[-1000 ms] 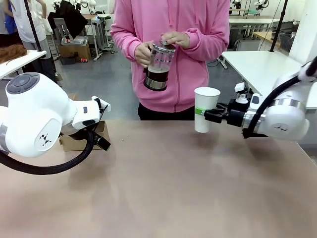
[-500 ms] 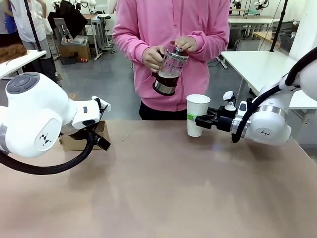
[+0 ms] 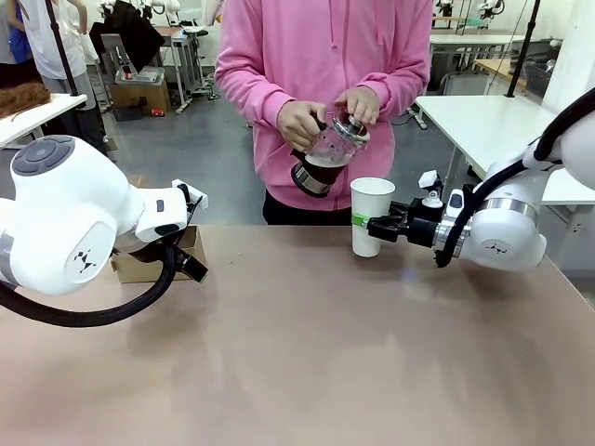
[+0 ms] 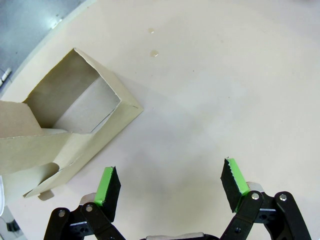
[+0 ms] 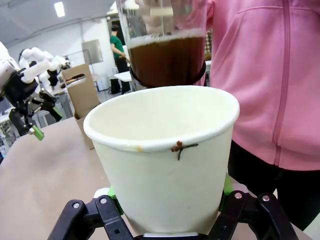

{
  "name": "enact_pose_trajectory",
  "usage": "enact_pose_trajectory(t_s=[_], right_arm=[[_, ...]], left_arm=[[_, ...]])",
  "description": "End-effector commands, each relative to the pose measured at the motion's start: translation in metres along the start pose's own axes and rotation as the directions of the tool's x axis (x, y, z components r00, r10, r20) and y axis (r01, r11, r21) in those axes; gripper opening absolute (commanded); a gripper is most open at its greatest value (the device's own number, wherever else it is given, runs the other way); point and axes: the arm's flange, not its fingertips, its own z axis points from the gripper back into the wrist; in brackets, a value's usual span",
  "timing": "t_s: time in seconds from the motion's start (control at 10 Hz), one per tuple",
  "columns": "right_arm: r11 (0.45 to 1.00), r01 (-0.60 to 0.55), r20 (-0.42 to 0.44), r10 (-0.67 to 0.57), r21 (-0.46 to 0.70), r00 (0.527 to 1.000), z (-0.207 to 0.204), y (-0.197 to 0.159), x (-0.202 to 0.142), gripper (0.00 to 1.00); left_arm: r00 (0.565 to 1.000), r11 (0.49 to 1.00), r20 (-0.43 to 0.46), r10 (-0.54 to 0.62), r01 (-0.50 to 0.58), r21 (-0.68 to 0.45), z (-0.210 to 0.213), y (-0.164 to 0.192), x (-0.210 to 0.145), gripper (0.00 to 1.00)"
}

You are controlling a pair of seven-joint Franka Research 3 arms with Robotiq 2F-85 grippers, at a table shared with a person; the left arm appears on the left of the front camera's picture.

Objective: Pour a drink into a cup and package it in a carrier.
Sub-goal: When a person places the Paper Cup Lid on the 600 ml Paper Cup , lift the 600 ml Paper Cup.

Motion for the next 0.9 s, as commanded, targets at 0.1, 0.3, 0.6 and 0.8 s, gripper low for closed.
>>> enact_pose_trajectory(t_s=[0.1, 0.3, 0.6, 0.8], right_arm=[[1.000, 0.009, 0.009, -0.009, -0.007, 1.000, 0.0000, 0.0055, 0.0025, 0.80], [1.000, 0.009, 0.009, -0.009, -0.007, 1.000, 0.0000, 0.0055, 0.0025, 0.80], [1.000, 0.009, 0.009, -0.009, -0.007, 1.000, 0.0000, 0.0055, 0.0025, 0.80], [1.000, 0.009, 0.009, -0.009, -0.007, 1.000, 0.0000, 0.0055, 0.0025, 0.80]], left_arm=[[1.000, 1.000, 0.001, 0.001, -0.001, -0.002, 0.0003, 0.0000, -0.0001, 1.00], [1.000, 1.000, 0.001, 0.001, -0.001, -0.002, 0.0003, 0.0000, -0.0001, 1.00], [1.000, 1.000, 0.001, 0.001, -0.001, -0.002, 0.0003, 0.0000, -0.0001, 1.00], [1.000, 1.000, 0.001, 0.001, -0.001, -0.002, 0.0003, 0.0000, -0.0001, 1.00]])
